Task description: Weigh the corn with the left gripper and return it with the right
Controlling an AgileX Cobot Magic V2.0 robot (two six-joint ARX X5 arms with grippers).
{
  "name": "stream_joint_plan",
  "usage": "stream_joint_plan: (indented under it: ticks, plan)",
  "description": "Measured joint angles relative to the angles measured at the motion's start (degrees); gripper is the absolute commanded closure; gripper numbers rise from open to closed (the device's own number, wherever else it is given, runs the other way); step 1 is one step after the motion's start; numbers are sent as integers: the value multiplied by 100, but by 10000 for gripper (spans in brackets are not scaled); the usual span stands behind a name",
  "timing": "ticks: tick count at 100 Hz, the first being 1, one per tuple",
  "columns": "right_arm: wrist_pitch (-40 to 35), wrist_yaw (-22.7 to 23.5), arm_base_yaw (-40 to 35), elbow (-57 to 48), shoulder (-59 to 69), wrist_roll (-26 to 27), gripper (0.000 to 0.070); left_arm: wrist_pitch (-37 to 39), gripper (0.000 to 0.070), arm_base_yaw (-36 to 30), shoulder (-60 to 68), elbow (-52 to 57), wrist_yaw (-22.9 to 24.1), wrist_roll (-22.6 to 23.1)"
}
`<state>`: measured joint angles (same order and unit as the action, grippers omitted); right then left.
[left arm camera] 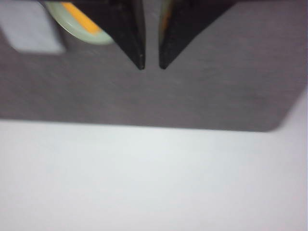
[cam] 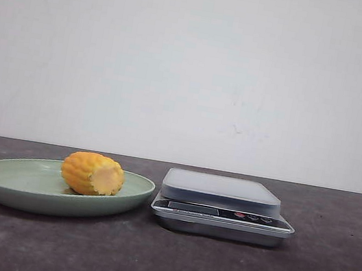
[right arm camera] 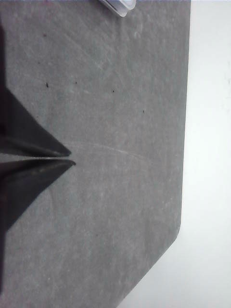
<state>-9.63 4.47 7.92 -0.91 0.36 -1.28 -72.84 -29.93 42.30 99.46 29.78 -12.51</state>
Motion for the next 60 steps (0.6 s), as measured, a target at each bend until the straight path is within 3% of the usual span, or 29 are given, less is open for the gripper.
stream_joint_plan:
  ticks: [13,27,34,49,60]
  plan:
    - [0,0,0,0,0,0,699,715,700,688,-562,-1102,26,90]
    - [0,0,0,0,0,0,698,1980,700,1158,-1453,-2887,-42,11]
    - [0,0,0,0,0,0,699,2726,700,1303,-1939,-3904,-352,-179]
    - [0,0,0,0,0,0,699,3950,700,1408,-2719,-5956,-1497,-745]
    - [0,0,0,0,0,0,699,4756,700,1421,-2892,-7101,-1628,-942]
